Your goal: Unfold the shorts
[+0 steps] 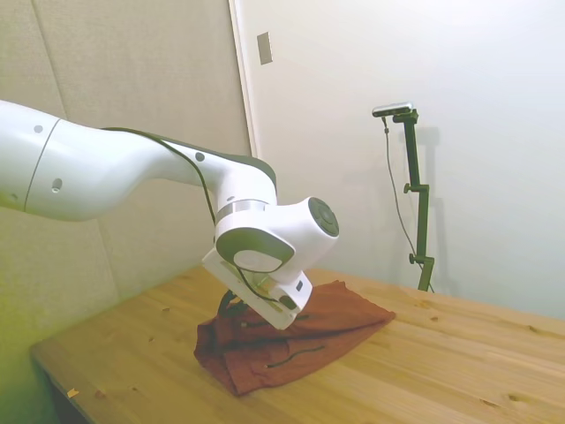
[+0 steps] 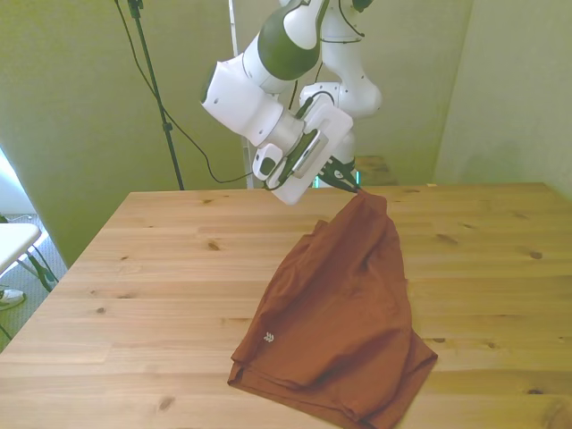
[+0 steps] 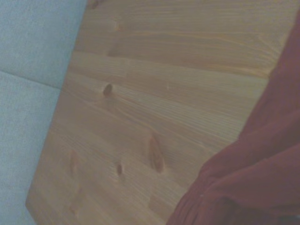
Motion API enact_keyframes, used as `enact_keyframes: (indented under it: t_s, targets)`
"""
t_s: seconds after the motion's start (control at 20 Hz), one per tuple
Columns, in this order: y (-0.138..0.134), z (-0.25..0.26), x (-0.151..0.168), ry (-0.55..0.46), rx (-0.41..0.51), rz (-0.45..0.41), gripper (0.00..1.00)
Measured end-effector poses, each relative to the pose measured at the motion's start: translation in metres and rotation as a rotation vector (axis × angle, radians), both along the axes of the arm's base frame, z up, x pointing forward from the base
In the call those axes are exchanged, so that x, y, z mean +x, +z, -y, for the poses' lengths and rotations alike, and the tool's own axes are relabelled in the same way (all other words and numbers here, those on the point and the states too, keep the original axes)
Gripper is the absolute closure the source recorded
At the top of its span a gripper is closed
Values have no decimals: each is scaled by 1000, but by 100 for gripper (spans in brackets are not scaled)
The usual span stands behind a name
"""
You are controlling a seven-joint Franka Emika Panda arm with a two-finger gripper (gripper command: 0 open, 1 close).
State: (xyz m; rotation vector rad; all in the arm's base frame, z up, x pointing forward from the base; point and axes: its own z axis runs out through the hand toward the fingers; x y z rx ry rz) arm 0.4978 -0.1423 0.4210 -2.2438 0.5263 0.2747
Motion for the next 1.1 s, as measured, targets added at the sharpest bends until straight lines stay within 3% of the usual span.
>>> enact_keyframes:
  t_s: [0.25,0.3,0.8,1.1]
  targets:
    - [14,-46,16,59,-1,9,100]
    - [16,-55,19,73,-3,9,0]
    - [-20,-118,65,183,-12,-32,0]
    - [-22,-142,80,212,7,-26,0]
